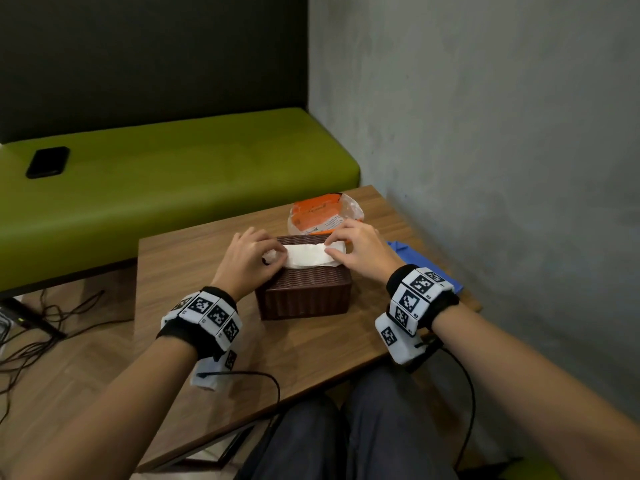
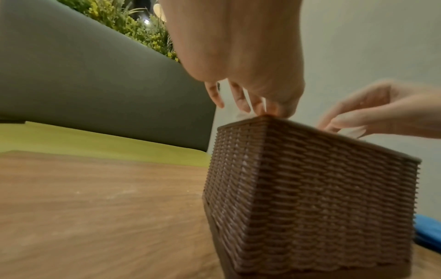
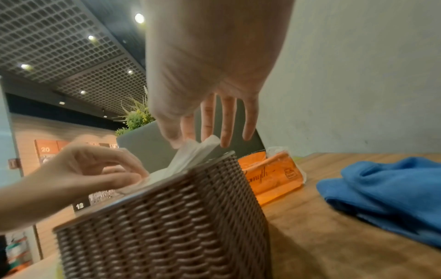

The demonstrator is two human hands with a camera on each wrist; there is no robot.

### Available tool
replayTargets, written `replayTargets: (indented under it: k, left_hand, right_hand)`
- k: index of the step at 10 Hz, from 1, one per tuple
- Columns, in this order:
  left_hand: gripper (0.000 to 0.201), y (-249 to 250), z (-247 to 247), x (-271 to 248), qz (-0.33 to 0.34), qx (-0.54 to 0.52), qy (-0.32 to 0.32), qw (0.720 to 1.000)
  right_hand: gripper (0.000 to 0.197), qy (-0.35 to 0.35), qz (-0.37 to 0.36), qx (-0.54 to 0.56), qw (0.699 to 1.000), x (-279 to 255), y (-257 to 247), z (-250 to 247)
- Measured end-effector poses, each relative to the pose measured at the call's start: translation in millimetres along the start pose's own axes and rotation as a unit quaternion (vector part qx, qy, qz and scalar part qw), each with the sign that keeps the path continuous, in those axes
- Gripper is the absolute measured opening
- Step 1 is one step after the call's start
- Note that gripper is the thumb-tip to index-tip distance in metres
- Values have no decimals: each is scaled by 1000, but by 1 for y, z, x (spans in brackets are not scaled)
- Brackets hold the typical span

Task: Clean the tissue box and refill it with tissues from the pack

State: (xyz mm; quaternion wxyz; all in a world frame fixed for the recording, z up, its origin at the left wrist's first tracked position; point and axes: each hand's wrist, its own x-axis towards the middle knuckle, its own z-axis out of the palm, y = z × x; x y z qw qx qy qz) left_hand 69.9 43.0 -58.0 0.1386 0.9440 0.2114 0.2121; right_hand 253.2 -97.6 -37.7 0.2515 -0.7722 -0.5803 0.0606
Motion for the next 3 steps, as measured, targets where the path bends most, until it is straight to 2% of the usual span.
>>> replayTargets:
  k: [1, 2, 3]
  left_hand:
    - [16, 1, 3, 0, 1, 9, -26, 1000]
    - [27, 0, 5, 1, -3, -21, -12, 1000]
    - [10, 3, 6, -21, -64, -110, 85, 988]
  right_hand:
    - [18, -20, 4, -27, 999, -3, -5, 4]
    - [25, -19, 1, -27, 999, -4, -5, 5]
    - [29, 52, 37, 55, 996, -20, -3, 8]
